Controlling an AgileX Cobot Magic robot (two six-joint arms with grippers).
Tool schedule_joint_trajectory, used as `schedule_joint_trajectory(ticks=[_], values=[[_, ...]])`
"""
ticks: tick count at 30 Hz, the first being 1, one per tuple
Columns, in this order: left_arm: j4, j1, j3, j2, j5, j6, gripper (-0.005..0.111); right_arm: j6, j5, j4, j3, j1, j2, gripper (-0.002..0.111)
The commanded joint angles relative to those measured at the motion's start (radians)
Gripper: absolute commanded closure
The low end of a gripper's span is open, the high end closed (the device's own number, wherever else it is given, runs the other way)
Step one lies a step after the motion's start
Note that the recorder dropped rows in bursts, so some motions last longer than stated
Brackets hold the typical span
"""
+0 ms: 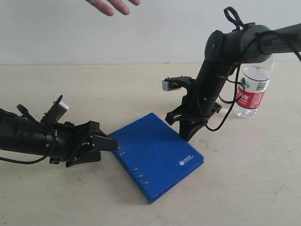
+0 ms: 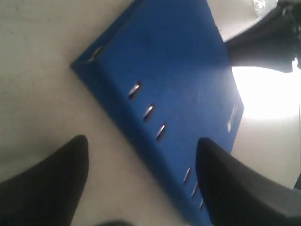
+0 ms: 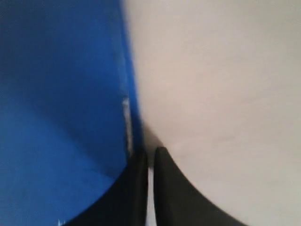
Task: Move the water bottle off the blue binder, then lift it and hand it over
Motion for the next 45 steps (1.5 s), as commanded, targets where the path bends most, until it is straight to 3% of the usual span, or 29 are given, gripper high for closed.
schedule_joint_trajectory(ticks=[1,3,6,9,12,14,17,21,25,29,37,45], values=[[-0.004,-0.002,0.005,0.004,0.0,0.009,0.045,-0.15,0.099,0.249,0.005,0.036,-0.033,0.107],[-0.004,-0.002,0.005,0.004,0.0,0.012,0.045,-0.187,0.099,0.313,0.005,0.038,-0.051,0.107],[-0.004,-0.002,0.005,0.004,0.0,0.026,0.046,-0.188,0.099,0.261,0.003,0.036,-0.076,0.107],[-0.004,0.014,0.005,-0.012,-0.049,0.011,0.051,-0.085,0.099,0.07,0.003,0.031,-0.102,0.107],[-0.004,0.033,0.021,-0.056,-0.141,0.005,0.064,0.138,0.039,-0.238,0.003,0.031,-0.11,0.107],[-0.004,0.042,0.051,-0.081,-0.146,0.021,0.072,0.23,0.013,-0.311,0.003,0.027,-0.11,0.107],[-0.004,0.042,0.103,-0.099,-0.107,0.026,0.076,0.138,-0.003,-0.134,0.003,0.022,-0.11,0.107],[-0.004,0.042,0.144,-0.099,-0.07,0.026,0.065,-0.1,0.069,0.151,0.003,0.024,-0.11,0.107],[-0.004,0.041,0.164,-0.099,-0.038,0.015,0.052,-0.05,0.036,0.049,0.005,0.024,-0.11,0.107],[-0.004,0.041,0.162,-0.099,0.004,0.0,0.049,0.086,-0.039,-0.12,0.023,0.024,-0.11,0.107],[-0.004,0.041,0.134,-0.099,0.0,-0.004,0.049,-0.001,0.0,-0.122,0.162,0.024,-0.11,0.107],[-0.004,0.035,0.134,-0.073,-0.027,-0.009,0.049,-0.149,0.012,0.043,0.263,0.026,-0.11,0.107]])
